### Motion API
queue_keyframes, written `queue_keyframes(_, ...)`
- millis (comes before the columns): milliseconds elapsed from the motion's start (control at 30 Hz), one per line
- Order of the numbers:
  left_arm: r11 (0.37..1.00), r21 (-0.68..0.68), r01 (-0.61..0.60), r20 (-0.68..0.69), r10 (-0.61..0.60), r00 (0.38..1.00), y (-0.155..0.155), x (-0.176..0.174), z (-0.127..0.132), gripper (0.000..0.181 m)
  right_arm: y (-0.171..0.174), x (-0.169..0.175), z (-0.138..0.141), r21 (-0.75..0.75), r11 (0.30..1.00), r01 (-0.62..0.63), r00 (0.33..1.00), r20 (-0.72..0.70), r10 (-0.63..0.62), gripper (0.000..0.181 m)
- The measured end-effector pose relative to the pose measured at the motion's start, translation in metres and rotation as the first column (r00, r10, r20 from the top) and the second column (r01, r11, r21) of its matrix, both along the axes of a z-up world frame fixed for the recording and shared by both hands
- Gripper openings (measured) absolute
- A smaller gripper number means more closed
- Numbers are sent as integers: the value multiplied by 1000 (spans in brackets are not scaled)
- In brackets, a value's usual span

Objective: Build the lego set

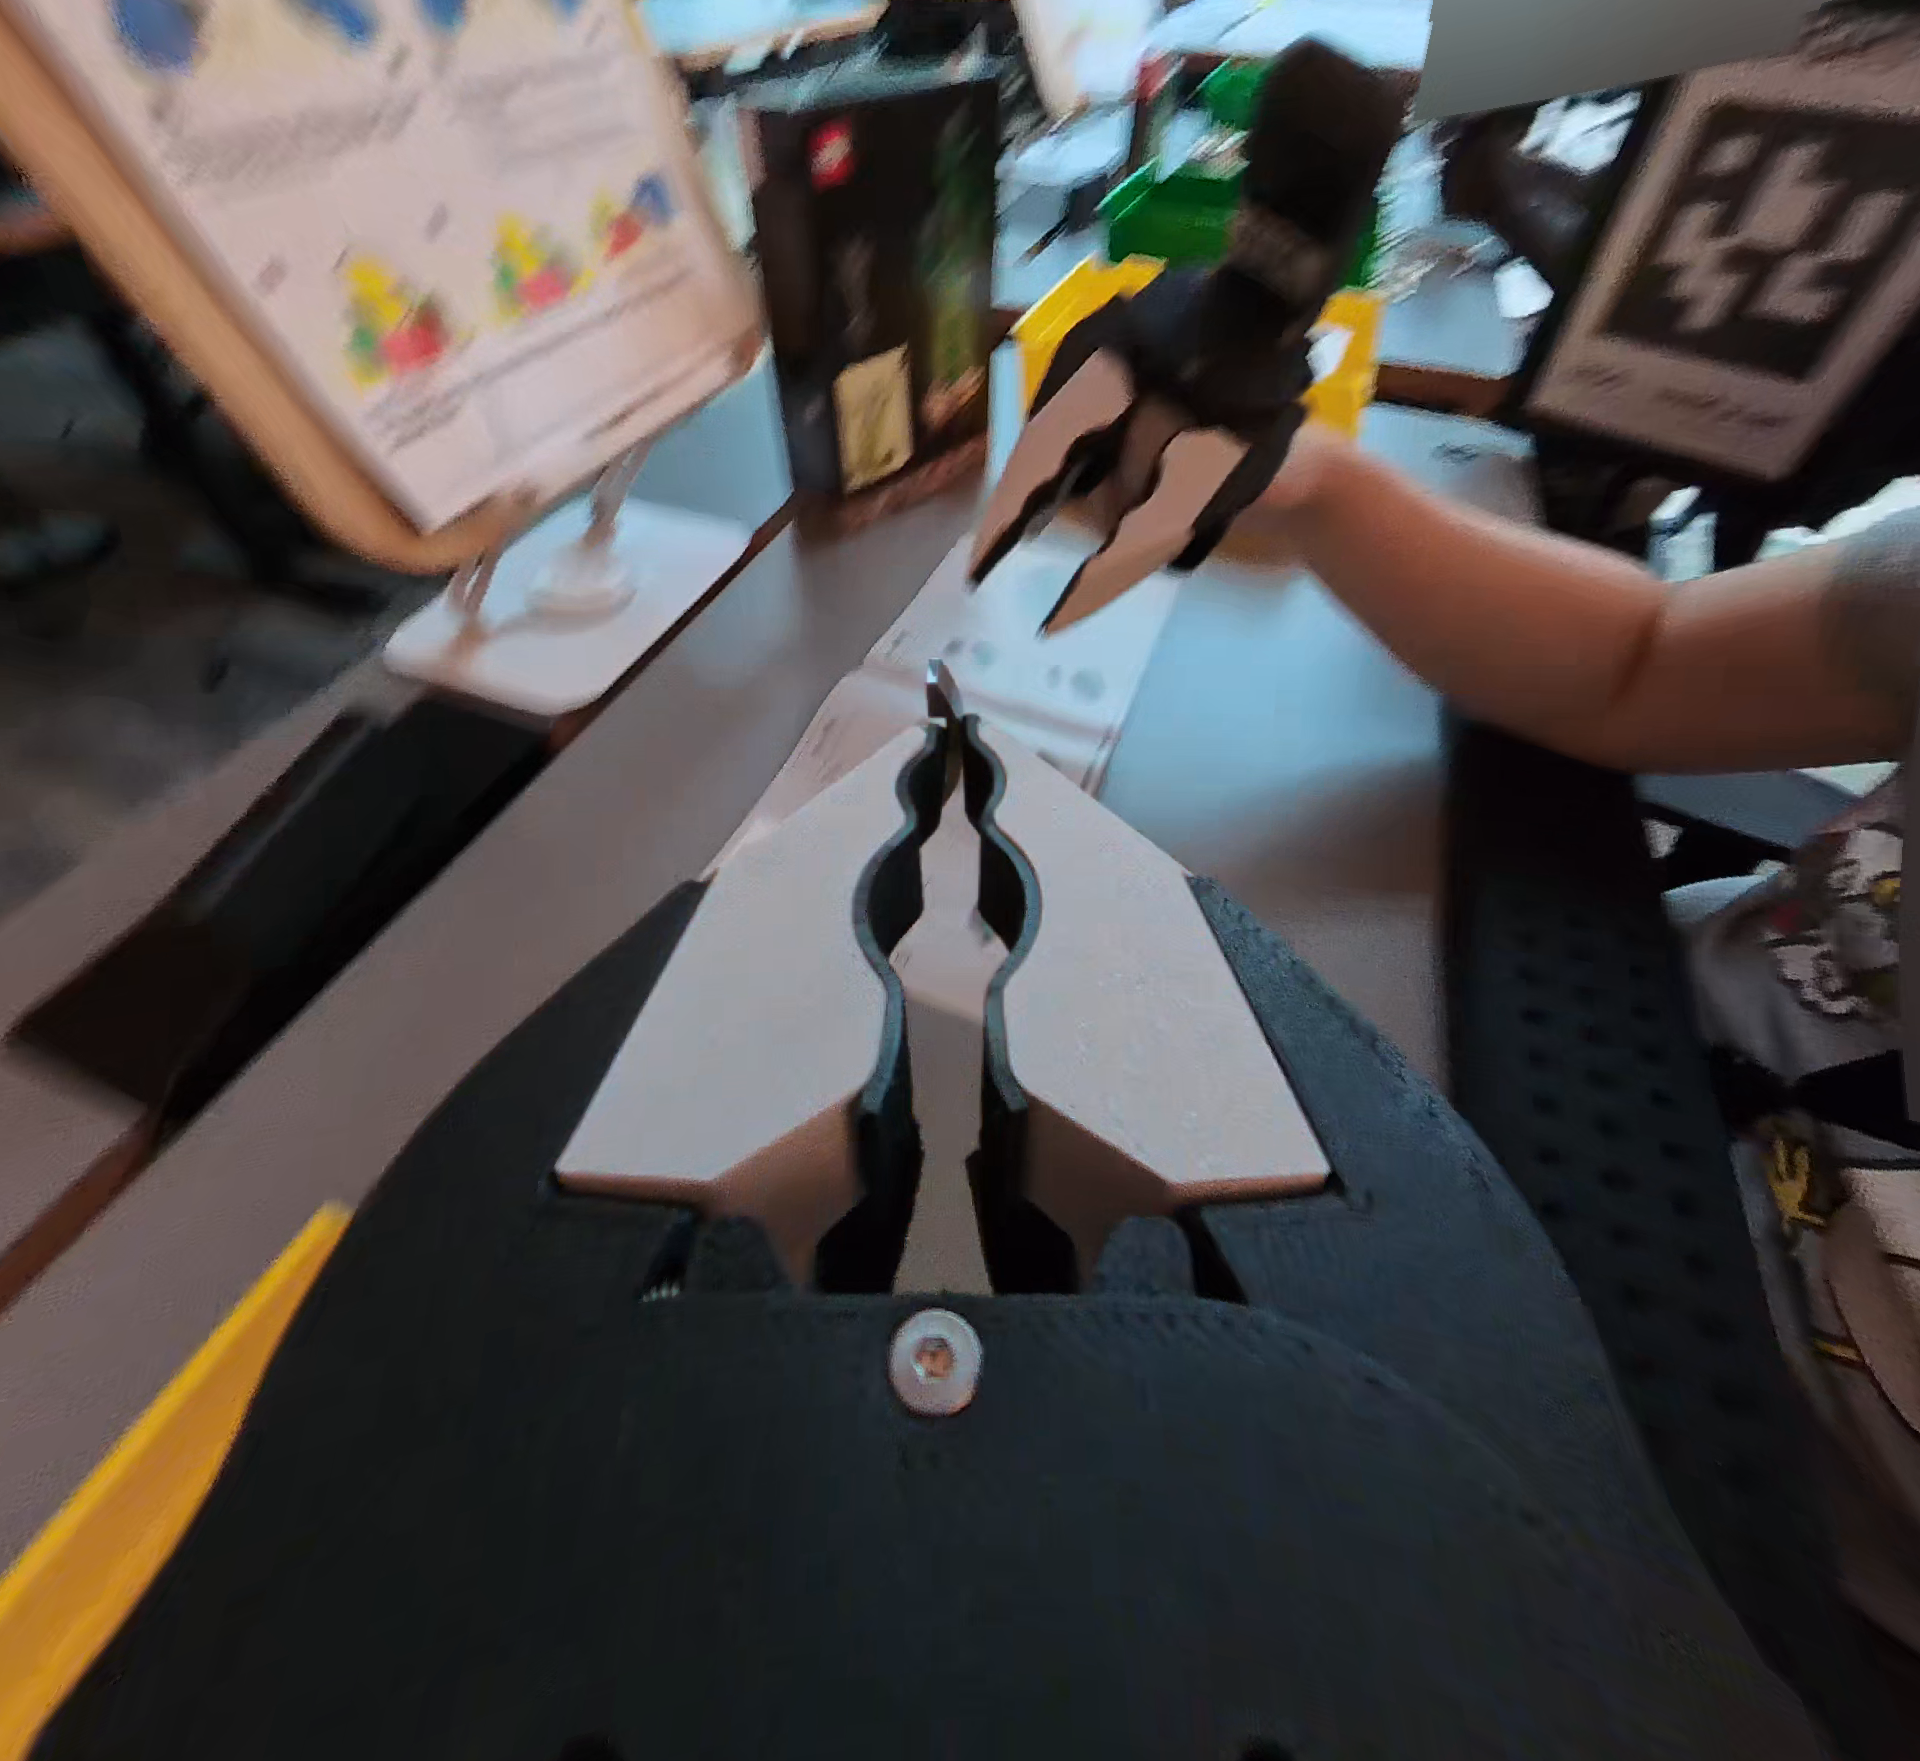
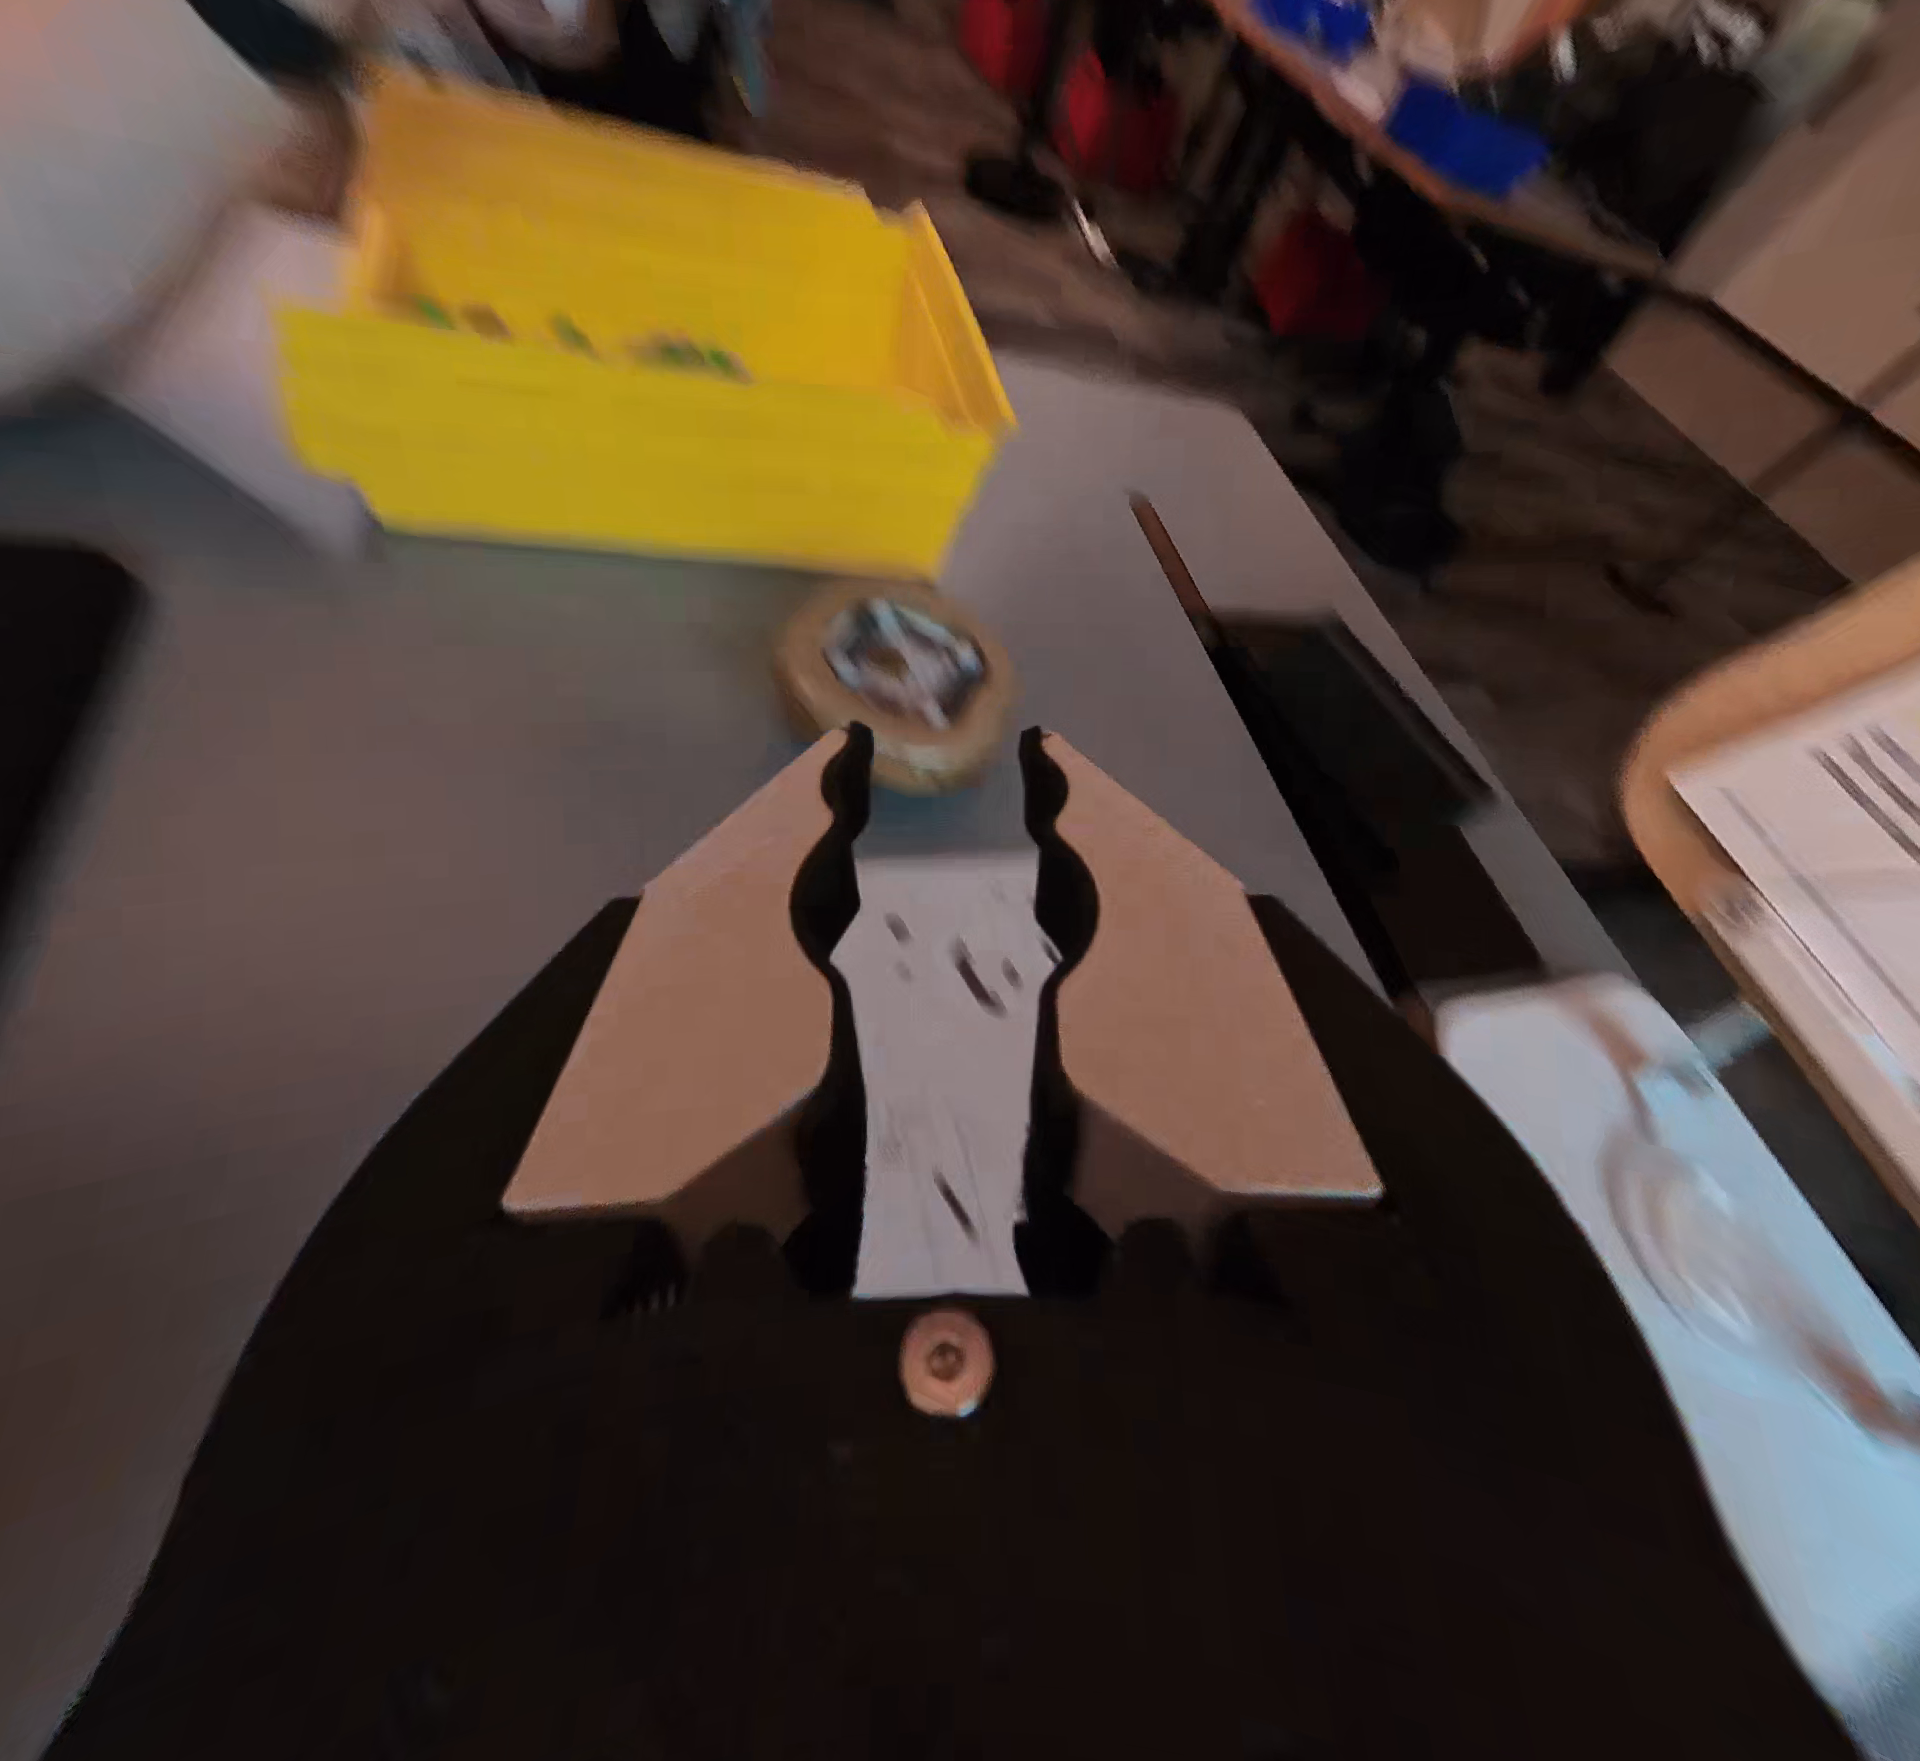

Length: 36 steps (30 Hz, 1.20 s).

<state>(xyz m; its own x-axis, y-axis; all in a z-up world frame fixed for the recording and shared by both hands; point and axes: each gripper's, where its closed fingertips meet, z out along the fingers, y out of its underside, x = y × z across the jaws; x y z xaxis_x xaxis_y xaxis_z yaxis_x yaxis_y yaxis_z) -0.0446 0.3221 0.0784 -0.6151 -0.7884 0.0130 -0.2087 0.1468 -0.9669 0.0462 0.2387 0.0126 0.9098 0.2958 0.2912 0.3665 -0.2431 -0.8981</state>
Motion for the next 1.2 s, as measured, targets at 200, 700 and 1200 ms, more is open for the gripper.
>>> queue_keyframes(200, 976, -52, 211, 136, -203, 970, -60, -9, 14, 0, 18, -90, 54, 271, 939, -212, 955, -146, 258, 34)
queue_keyframes(700, 947, -41, 318, 188, -306, 933, -84, -21, 15, 0, 14, -115, 68, 368, 894, -254, 941, -119, 317, 10)
queue_keyframes(1200, 994, 14, 107, 11, -107, 994, -33, -16, 3, 41, -26, -23, 18, 202, 978, 47, 856, 496, -144, 2)
